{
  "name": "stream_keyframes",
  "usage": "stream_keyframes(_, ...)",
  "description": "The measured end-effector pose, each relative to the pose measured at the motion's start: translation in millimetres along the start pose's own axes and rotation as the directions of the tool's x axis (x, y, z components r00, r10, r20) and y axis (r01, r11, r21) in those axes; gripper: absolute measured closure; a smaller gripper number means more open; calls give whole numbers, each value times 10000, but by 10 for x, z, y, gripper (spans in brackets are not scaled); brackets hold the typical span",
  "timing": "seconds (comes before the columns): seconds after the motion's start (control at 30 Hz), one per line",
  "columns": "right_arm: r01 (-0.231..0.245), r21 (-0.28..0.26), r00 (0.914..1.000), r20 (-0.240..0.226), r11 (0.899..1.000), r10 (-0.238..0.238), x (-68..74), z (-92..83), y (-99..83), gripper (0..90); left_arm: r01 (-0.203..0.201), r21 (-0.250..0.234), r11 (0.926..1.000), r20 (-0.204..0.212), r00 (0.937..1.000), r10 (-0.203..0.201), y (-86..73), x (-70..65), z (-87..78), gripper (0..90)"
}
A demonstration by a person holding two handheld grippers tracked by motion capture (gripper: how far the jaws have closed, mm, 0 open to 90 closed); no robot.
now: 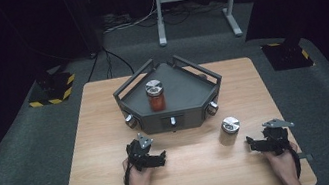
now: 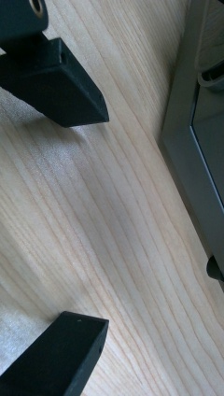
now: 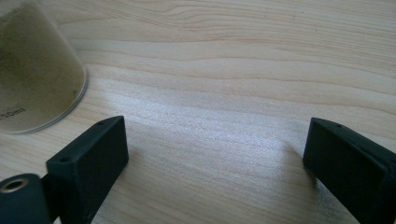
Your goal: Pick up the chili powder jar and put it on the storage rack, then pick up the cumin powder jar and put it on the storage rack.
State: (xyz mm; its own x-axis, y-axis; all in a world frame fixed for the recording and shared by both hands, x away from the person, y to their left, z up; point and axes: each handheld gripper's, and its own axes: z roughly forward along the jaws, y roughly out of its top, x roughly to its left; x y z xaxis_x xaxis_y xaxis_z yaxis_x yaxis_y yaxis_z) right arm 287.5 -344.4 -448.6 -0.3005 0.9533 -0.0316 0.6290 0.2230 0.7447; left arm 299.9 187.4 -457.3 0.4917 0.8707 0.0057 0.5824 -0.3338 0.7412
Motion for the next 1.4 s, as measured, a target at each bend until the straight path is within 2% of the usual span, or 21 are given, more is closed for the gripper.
stream_keyframes(1.4,-22,36,10000,-44,10000,22,-10,11,13,45,-1,-1,10000,2,10000,1,0,0,0,32)
